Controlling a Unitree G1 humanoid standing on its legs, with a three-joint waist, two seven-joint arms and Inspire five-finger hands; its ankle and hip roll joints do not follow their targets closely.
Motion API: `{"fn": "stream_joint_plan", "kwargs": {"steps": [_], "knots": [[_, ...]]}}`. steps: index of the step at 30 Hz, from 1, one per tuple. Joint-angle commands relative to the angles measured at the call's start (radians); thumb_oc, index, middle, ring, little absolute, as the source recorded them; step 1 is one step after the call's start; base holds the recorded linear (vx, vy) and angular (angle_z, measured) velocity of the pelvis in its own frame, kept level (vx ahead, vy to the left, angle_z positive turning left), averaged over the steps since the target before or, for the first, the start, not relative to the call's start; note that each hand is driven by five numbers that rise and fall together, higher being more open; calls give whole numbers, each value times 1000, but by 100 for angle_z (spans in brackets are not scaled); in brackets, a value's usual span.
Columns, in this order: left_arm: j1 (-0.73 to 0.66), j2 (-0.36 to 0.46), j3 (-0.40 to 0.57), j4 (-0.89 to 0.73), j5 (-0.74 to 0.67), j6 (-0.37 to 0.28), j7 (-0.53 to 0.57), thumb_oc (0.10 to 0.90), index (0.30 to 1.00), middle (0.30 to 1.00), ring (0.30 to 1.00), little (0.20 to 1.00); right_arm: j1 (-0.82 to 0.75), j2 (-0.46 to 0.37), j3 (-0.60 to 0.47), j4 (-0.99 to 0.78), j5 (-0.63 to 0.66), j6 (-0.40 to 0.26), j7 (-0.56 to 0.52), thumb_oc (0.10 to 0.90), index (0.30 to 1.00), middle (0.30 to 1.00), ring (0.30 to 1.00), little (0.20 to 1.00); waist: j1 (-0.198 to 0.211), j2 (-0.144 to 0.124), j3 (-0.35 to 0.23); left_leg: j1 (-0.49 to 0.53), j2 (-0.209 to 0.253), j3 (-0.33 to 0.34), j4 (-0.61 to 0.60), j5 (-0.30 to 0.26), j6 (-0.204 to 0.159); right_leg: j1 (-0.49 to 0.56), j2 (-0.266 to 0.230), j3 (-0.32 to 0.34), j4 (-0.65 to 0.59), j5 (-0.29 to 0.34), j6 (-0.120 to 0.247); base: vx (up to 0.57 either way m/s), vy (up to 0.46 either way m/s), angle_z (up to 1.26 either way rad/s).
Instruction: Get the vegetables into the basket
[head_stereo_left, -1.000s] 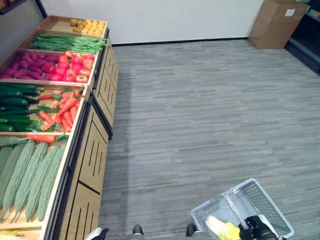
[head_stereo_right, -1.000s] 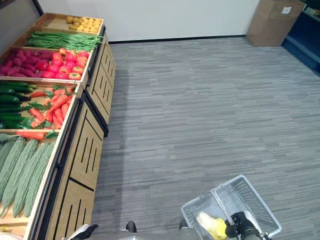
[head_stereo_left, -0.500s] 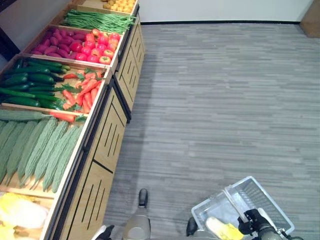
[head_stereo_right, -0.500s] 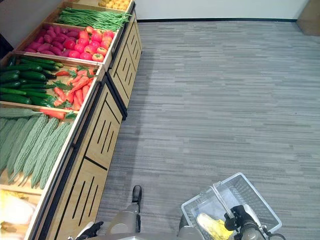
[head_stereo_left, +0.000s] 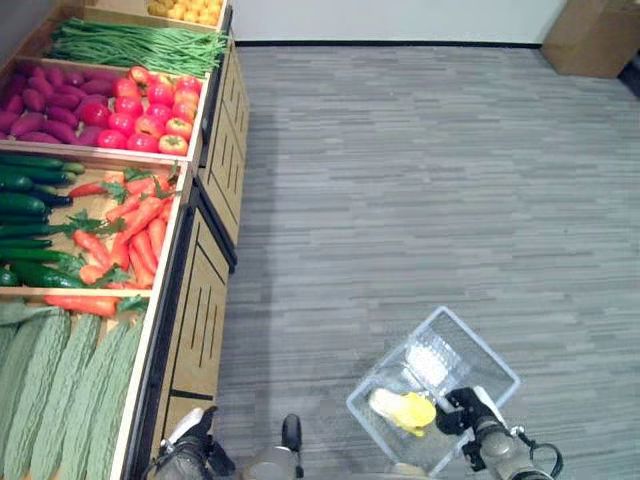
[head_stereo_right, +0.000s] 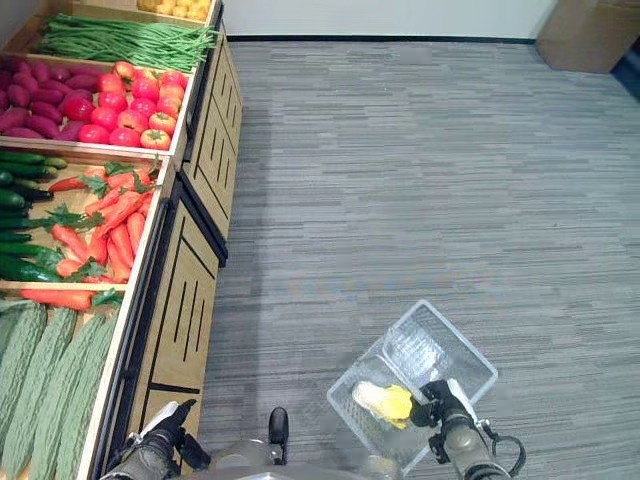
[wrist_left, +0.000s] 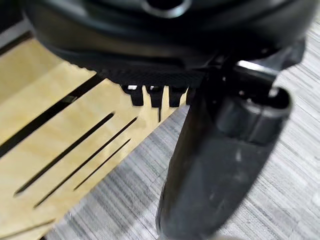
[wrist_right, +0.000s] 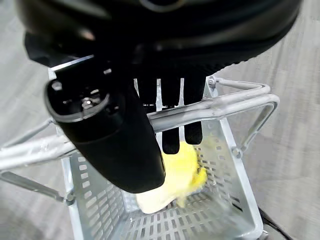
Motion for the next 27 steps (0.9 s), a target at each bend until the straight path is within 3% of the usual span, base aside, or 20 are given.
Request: {"fn": "stream_joint_plan", "kwargs": {"steps": [1,5,9,11,16,20,21,24,25,27], "knots": [[5,46,-8,-13,35,6,30,900,1000,1000,1000,1000,26,-72,17,-35,36,-3,-21,400,300,300,300,300,-19,21,22,-41,26,-33,57,-41,-3,-64,49,-27,98,201,-19,181,100,2],[-42,49,-10,-26,19,6,44,900,1000,1000,1000,1000,34,-65,34,-60,39,-7,-19,400,300,300,300,300,-51,17,45,29,27,-50,32,-65,-24,-141,66,-61,-74,126,-36,227,-50,0],[-82,42,-12,-39,3,-8,51,900,1000,1000,1000,1000,44,-57,42,-66,41,-7,-22,400,300,300,300,300,-97,1,54,102,42,-83,19,-109,-65,-177,80,5,-363,196,0,291,-177,22],[-87,27,-9,-43,-15,-11,55,900,1000,1000,1000,1000,56,-48,38,-51,38,-4,-19,400,300,300,300,300,-110,-7,45,136,51,-104,13,-125,-76,-180,87,45,-376,222,11,358,-213,48],[-59,-2,0,-53,-58,-24,49,900,1000,1000,1000,1000,74,-53,33,-8,39,-5,-9,400,300,300,300,300,-109,7,-4,161,101,-139,29,-136,-108,-129,133,4,-389,196,-21,274,-231,39],[-49,-10,2,-54,-76,-24,51,900,1000,1000,1000,1000,73,-79,33,-17,46,-18,-7,400,300,300,300,300,-107,23,-4,140,153,-174,102,-76,-144,-122,174,-39,-337,134,-62,201,-241,5],[-49,-11,2,-54,-76,-25,52,900,1000,1000,1000,1000,73,-79,34,-17,46,-18,-7,400,300,300,300,300,-107,24,-4,140,154,-175,102,-76,-145,-123,174,-40,-336,133,-63,185,-186,21],[-48,-14,24,-17,-88,-15,59,900,1000,1000,1000,1000,77,-101,32,-39,47,-25,-8,400,300,300,300,300,-100,28,5,90,163,-186,226,20,-173,-85,197,-59,-334,95,-96,143,-171,15],[-48,-15,25,-17,-89,-15,59,900,1000,1000,1000,1000,76,-101,32,-39,47,-25,-8,400,300,300,300,300,-102,28,5,87,163,-189,229,18,-173,-85,197,-61,-333,94,-96,108,-164,13],[-50,-15,31,1,-94,-7,58,900,1000,1000,1000,1000,84,-115,24,-57,52,-23,-10,400,300,300,300,300,-95,18,24,14,159,-171,336,69,-174,-38,196,-85,-337,57,-123,106,-167,22]]}}
